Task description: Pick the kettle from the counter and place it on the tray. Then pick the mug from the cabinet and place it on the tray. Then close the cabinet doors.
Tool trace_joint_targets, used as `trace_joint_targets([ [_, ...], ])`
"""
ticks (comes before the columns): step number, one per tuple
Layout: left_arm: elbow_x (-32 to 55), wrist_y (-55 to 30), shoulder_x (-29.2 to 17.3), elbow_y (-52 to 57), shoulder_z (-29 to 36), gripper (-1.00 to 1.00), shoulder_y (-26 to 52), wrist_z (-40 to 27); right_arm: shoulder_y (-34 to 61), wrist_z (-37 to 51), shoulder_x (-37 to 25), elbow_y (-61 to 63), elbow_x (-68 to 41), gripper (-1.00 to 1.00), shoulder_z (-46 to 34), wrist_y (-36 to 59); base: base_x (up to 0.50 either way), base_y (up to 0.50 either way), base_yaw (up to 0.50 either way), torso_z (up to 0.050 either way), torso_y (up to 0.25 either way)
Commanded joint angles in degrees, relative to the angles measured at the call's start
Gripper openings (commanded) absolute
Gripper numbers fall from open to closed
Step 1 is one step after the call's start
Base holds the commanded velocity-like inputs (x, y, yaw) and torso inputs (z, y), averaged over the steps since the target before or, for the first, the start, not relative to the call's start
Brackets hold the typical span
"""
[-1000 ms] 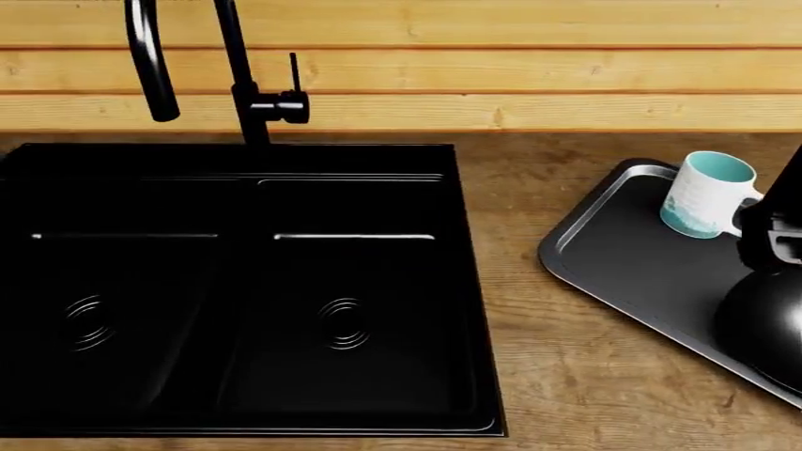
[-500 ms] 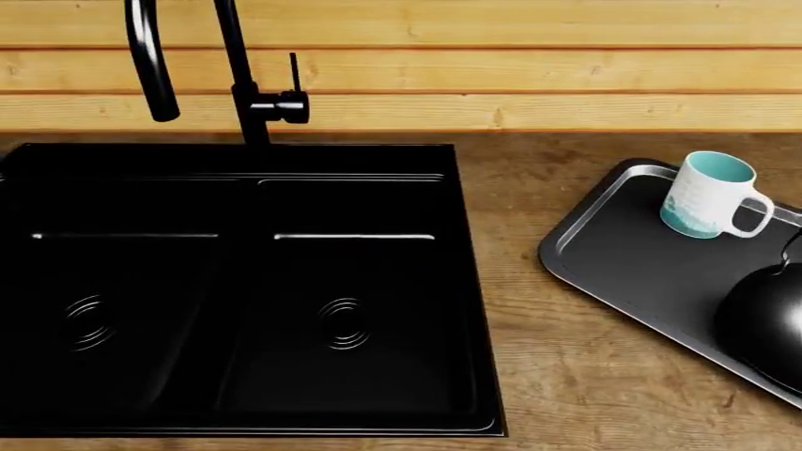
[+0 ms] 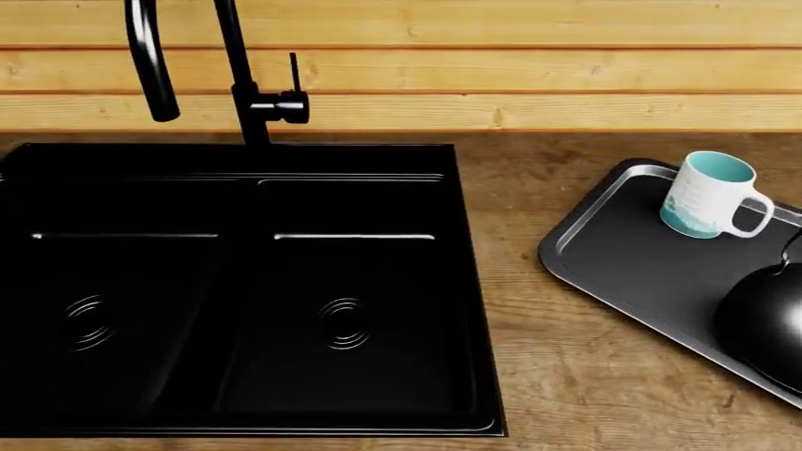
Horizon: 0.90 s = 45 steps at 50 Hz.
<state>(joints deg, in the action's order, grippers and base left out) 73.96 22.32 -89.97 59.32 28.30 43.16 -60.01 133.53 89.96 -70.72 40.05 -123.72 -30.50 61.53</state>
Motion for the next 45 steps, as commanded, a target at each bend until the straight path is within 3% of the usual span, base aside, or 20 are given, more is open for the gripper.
trace_joint_targets([
  [1,-0.49,0.67,0.0,-0.09,0.21,1.0,-0.83,0.13,1.46,0.02,16.39,-13.11,1.84,1.0,13.35,19.18,0.0,0.0,0.0,0.0,0.0],
  [6,-0.68,1.1,0.0,-0.07,0.31,1.0,-1.17,0.24,1.47,-0.21,27.14,-17.73,8.29,1.0,19.57,28.45,0.0,0.0,0.0,0.002,0.0],
  [11,-0.91,1.59,-0.01,-0.2,0.47,1.0,-1.59,0.24,1.47,-23.31,31.03,-15.5,33.15,1.0,19.26,28.46,0.0,0.0,0.0,0.004,0.004],
  [15,-1.15,1.83,-0.01,-0.17,0.56,1.0,-1.87,0.13,1.47,-36.83,35.66,-16.67,46.3,1.0,19.92,28.45,0.0,0.0,0.0,0.005,0.003],
  [20,-1.12,1.84,-0.01,-0.01,0.37,1.0,-1.92,-0.19,1.47,-42.02,40.98,-21.23,49.91,1.0,22.82,28.45,0.0,0.0,0.0,0.004,0.004],
  [29,-0.71,1.7,-0.02,0.29,-0.12,1.0,-1.86,-0.28,1.47,-56.74,48.67,-26.67,67.6,1.0,22.29,28.45,0.0,0.0,0.0,0.004,0.005],
  [41,-1.66,2.7,-0.02,-0.19,0.38,1.0,-2.94,-0.65,1.47,-106.4,67.64,-33.01,129.35,1.0,24.33,28.11,0.0,0.0,0.0,0.0,0.0],
  [43,-1.7,2.89,-0.02,-0.31,0.36,1.0,-3.01,-0.75,1.47,-111.89,70.27,-35.17,136.48,1.0,25.24,26.53,0.0,0.0,0.0,0.0,0.0],
  [45,-2.11,3.03,-0.02,-0.38,0.62,1.0,-3.36,-0.71,1.47,-109.92,70.68,-36.26,134.12,1.0,26.56,25.73,0.0,0.0,0.0,0.0,0.0],
])
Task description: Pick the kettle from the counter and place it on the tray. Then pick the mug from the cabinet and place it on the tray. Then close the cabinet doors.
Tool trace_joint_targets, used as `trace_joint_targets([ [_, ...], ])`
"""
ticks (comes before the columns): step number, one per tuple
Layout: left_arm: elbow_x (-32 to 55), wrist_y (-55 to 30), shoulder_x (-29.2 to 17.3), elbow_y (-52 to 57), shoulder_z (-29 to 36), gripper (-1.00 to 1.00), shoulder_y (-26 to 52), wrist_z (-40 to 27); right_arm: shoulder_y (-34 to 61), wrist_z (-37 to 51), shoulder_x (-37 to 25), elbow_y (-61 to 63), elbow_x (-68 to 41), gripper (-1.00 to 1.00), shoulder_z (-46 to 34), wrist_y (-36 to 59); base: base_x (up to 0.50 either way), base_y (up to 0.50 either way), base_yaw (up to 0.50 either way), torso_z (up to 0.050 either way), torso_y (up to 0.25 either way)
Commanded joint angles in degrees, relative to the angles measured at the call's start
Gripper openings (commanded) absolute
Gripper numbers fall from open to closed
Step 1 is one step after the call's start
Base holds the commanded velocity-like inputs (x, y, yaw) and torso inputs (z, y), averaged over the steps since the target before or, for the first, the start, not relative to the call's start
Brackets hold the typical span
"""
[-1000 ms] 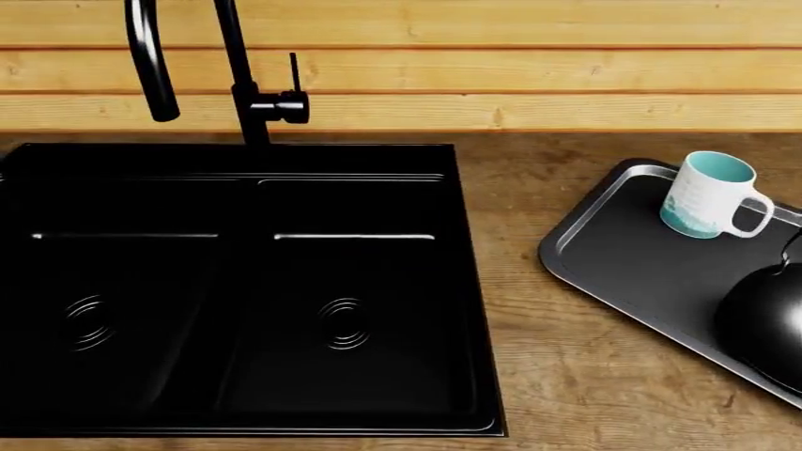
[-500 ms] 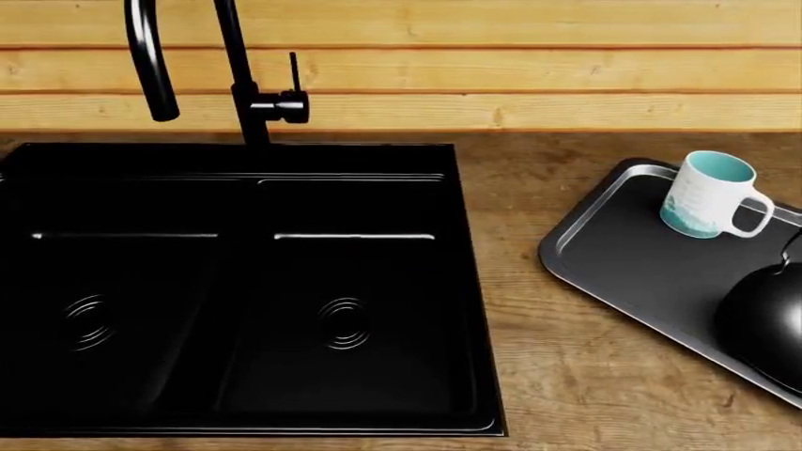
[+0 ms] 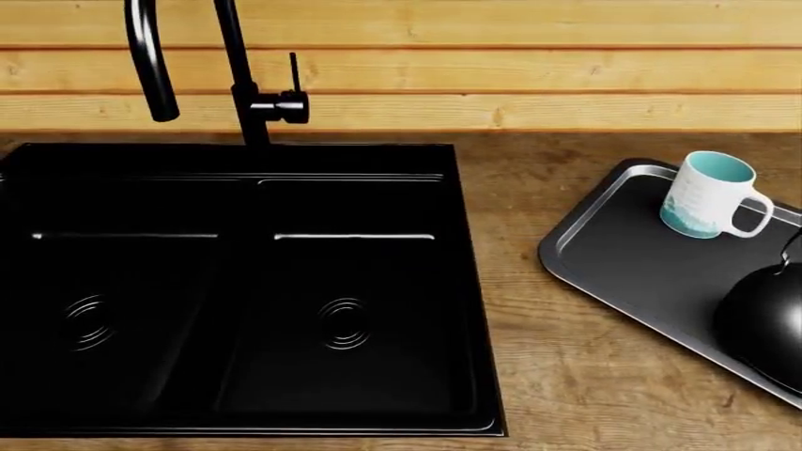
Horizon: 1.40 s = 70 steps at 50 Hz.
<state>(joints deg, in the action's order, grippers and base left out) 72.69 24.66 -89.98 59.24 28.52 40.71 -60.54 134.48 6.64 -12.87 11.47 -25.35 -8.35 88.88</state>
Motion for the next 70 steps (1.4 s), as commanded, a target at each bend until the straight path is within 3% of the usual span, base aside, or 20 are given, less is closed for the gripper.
trace_joint_targets([
  [1,-0.73,0.75,0.0,-0.38,0.35,1.0,-0.91,-0.18,0.51,-24.91,12.82,-8.21,33.72,1.0,4.74,-2.08,0.0,0.0,0.0,0.0,0.0],
  [10,-1.78,1.55,0.0,-0.53,0.75,1.0,-1.72,-0.59,0.51,-12.85,12.82,-13.05,17.61,1.0,5.79,-5.08,0.0,0.0,0.0,0.001,0.0],
  [21,-1.65,1.43,-0.01,-0.54,0.29,1.0,-1.76,-1.18,0.51,-5.6,12.81,-22.09,6.32,1.0,1.05,-11.71,0.0,0.0,0.0,0.001,0.0],
  [35,-3.04,2.73,-0.01,-0.85,1.34,1.0,-3.43,-0.5,-2.13,-3.56,11.82,-28.62,3.28,1.0,-8.88,-18.08,0.0,0.0,0.0,0.001,0.0],
  [70,-5.22,7.22,-0.01,-2.74,3.05,1.0,-6.6,0.71,-8.79,-7.2,8.89,-32.41,11.99,1.0,-40.15,-26.25,0.0,0.0,0.0,0.0,0.0],
])
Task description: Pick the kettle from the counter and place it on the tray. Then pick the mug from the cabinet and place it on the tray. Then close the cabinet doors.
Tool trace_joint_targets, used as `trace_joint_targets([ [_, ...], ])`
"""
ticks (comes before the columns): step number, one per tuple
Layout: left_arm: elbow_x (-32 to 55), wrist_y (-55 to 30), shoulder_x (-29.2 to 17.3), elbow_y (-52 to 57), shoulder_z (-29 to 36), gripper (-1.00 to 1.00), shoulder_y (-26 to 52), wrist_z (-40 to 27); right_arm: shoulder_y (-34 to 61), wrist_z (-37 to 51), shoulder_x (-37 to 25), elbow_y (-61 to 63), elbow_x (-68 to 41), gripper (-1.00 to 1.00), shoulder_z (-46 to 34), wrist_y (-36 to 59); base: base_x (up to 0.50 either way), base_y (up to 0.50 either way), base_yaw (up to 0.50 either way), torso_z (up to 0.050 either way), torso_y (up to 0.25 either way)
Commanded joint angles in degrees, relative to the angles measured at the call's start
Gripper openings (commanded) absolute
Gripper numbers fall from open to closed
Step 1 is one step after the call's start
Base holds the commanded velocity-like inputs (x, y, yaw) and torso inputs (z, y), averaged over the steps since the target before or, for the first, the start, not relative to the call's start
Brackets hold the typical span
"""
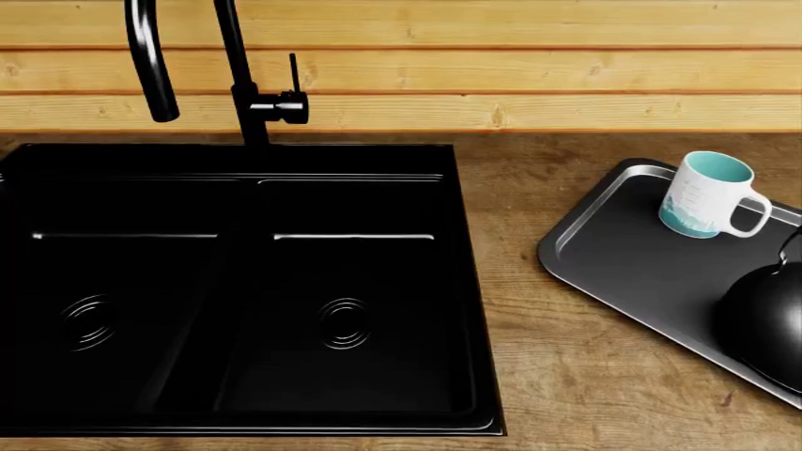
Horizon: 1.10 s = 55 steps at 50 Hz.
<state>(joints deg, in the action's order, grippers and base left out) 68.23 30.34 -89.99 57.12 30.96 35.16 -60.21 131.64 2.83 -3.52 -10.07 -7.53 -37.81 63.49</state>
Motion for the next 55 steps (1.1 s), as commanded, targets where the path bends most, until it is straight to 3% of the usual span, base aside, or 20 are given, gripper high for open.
trace_joint_targets([
  [1,-0.85,1.78,0.0,-0.69,0.68,1.0,-1.16,0.39,-6.02,-3.39,-0.44,-11.0,-5.64,1.0,-11.17,-1.01,0.0,0.0,0.0,0.0,0.0],
  [13,-1.76,2.96,0.0,-1.39,1.34,1.0,-2.27,0.59,-6.97,-3.48,-0.3,-12.88,-3.1,1.0,-17.4,-2.89,0.0,0.0,0.0,0.0,0.0],
  [40,-5.19,6.94,0.0,-3.35,3.9,1.0,-5.79,0.96,-12.47,-0.4,2.76,-20.28,-3.25,1.0,-22.59,-8.34,0.0,0.0,0.0,0.0,0.0],
  [55,-6.35,8.59,0.0,-4.24,4.76,1.0,-7.14,1.09,-13.89,3.02,3.38,-22.74,-8.7,1.0,-28.24,-10.83,0.0,0.0,0.0,0.0,0.0],
])
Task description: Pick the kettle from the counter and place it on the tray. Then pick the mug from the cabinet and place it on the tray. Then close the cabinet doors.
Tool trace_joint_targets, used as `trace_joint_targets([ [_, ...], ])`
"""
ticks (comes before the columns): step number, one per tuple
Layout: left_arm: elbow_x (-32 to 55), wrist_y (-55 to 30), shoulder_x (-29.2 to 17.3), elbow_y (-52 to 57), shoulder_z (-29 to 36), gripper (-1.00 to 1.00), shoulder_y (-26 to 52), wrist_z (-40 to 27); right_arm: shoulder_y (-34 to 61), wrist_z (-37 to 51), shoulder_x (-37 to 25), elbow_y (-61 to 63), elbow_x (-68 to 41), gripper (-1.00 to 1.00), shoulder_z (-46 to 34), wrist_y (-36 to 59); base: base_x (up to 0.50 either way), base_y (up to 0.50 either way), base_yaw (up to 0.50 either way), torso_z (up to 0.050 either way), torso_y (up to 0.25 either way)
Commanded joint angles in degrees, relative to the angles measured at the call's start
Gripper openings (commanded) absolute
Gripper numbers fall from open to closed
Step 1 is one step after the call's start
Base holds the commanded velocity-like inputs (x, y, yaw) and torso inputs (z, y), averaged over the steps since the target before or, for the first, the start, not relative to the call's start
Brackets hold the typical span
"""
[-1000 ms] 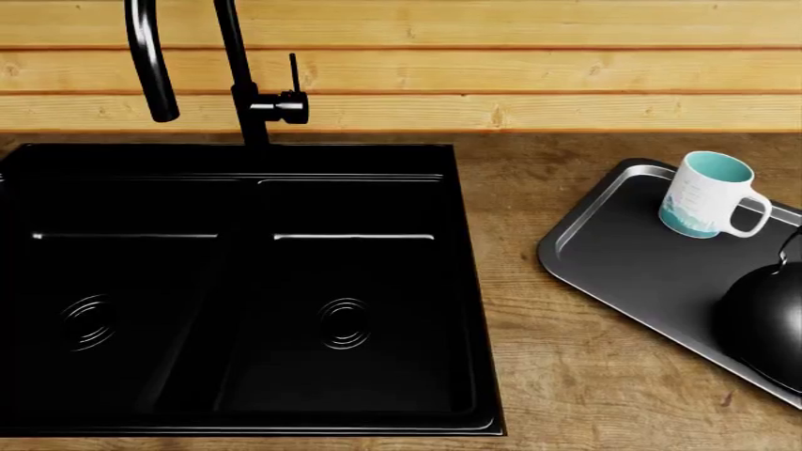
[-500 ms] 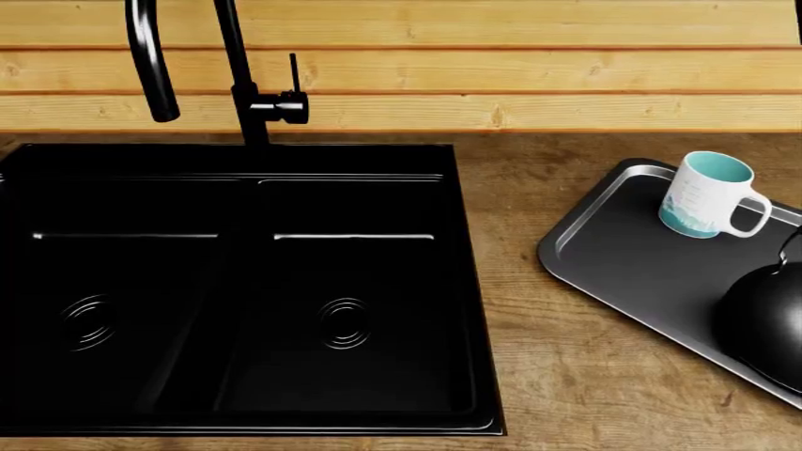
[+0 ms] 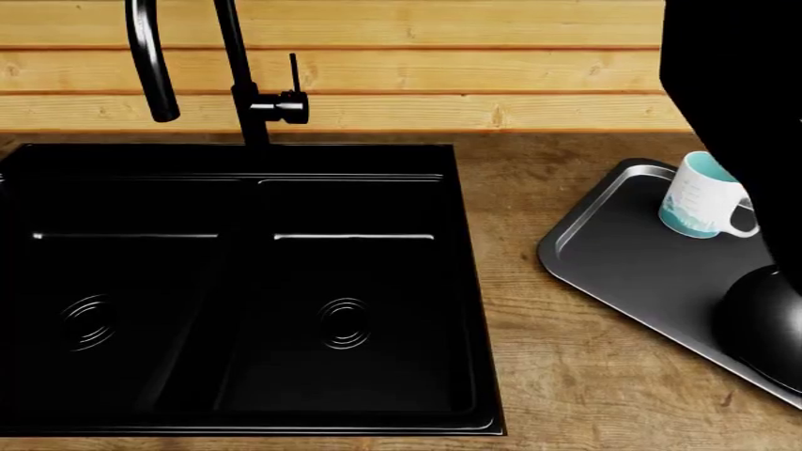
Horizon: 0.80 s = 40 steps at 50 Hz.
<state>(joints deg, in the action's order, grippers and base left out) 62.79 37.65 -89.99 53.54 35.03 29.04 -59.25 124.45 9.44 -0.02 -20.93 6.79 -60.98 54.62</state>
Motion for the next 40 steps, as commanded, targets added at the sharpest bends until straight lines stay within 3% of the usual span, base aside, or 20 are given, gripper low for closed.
trace_joint_targets([
  [1,-1.0,1.42,0.0,-0.73,0.78,1.0,-1.14,0.15,-6.67,-3.13,-0.1,-11.99,-23.89,1.0,-5.7,-2.12,0.0,0.0,0.0,0.0,0.0],
  [23,-2.42,3.6,0.0,-1.85,1.93,1.0,-2.96,0.33,-4.7,6.22,0.0,-19.47,-44.55,1.0,-25.02,-8.87,0.0,0.0,0.0,0.0,0.0],
  [40,-2.88,4.7,0.0,-2.47,2.37,1.0,-3.88,0.51,-3.08,7.46,0.0,-21.16,-46.83,1.0,-25.58,-9.84,0.01,0.0,0.0,0.0,0.0],
])
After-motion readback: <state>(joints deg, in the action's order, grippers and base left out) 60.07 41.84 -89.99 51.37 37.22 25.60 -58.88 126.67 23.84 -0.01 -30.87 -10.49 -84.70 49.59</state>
